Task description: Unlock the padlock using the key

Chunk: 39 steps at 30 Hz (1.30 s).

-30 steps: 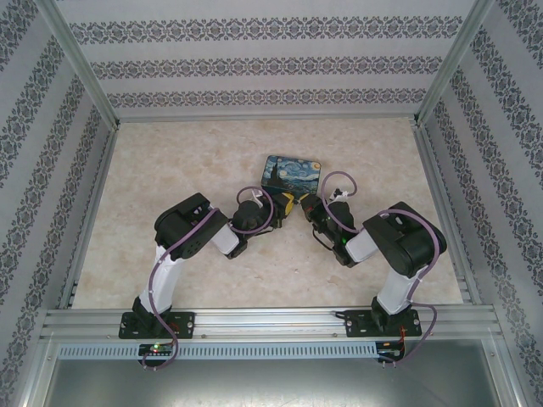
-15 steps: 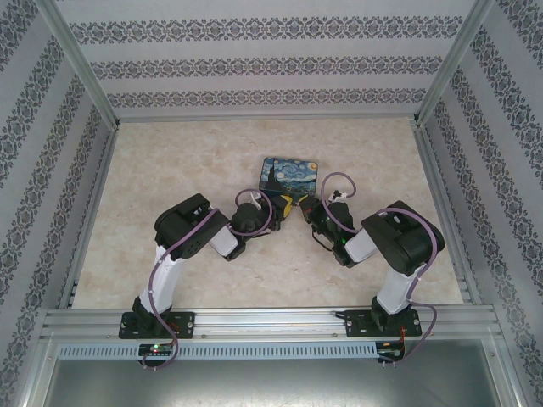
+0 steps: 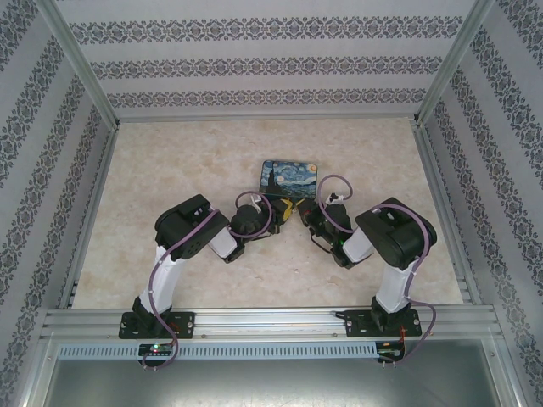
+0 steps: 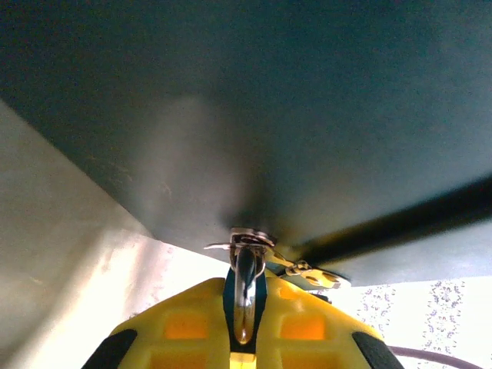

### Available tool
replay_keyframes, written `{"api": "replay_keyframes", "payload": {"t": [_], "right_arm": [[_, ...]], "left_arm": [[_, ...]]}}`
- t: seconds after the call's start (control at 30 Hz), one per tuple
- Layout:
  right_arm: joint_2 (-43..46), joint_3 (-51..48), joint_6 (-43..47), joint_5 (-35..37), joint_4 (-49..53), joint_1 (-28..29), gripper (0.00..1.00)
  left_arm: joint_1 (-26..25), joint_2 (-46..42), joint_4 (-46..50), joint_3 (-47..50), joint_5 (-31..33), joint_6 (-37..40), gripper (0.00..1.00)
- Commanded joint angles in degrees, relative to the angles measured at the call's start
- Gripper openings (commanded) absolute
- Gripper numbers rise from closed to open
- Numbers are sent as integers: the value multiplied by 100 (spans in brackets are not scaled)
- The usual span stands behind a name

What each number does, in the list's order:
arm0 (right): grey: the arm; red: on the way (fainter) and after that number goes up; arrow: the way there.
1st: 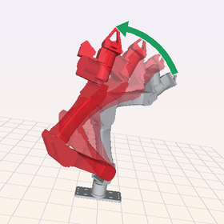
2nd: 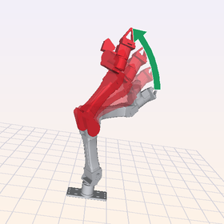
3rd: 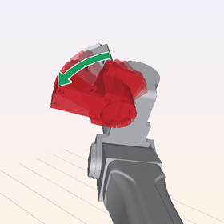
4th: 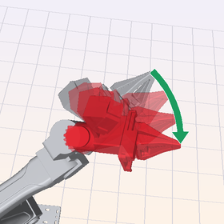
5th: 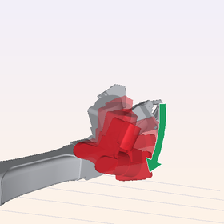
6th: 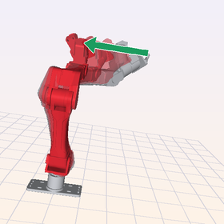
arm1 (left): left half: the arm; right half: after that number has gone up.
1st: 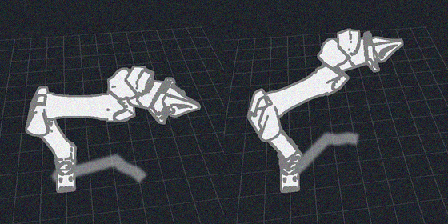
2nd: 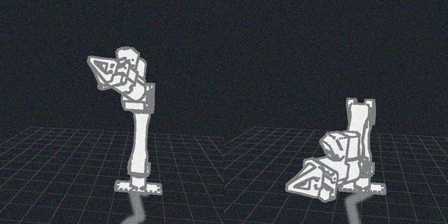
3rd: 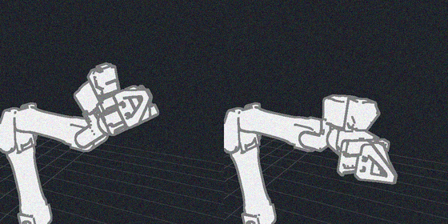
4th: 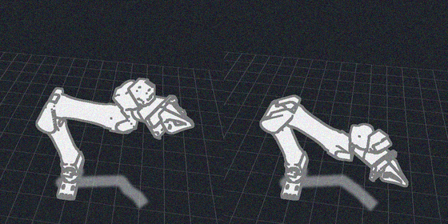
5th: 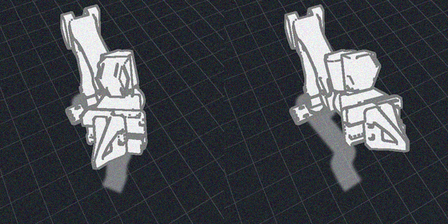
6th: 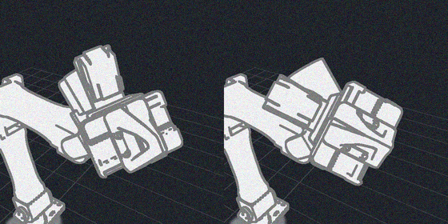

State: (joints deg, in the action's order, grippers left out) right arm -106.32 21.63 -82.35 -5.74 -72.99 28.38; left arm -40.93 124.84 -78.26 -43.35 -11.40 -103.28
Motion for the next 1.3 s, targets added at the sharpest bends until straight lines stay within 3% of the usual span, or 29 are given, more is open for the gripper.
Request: {"api": "replay_keyframes", "payload": {"t": [0.0, 0.43, 0.53, 0.63, 0.83, 1.0, 1.13, 1.27], "right_arm": [[-64, 237, 59, -410, -637, 125, 0], [-69, 532, 5, -751, -637, 137, 0], [68, 357, 46, -695, -637, 51, 25], [302, 93, 145, -697, -574, -86, 44], [1294, -543, 561, -822, 302, -350, 62], [2805, -582, 1380, -1073, 2468, -532, 68], [4199, -11, 2767, -942, 5249, -474, 70], [4883, 468, 4100, -723, 6969, -443, 70]], "left_arm": [[-504, -100, -330, 24, -1150, -65, 0], [-496, 66, -331, 169, -944, 12, 0], [-471, 179, -330, 307, -724, 71, 0], [-404, 347, -310, 293, -652, 198, 0], [-218, 561, -265, 257, -730, 456, 0], [-57, 617, -144, 191, -906, 661, 0], [-30, 594, 111, 109, -1046, 838, 0], [-21, 605, 493, -60, -1241, 983, 0]]}}
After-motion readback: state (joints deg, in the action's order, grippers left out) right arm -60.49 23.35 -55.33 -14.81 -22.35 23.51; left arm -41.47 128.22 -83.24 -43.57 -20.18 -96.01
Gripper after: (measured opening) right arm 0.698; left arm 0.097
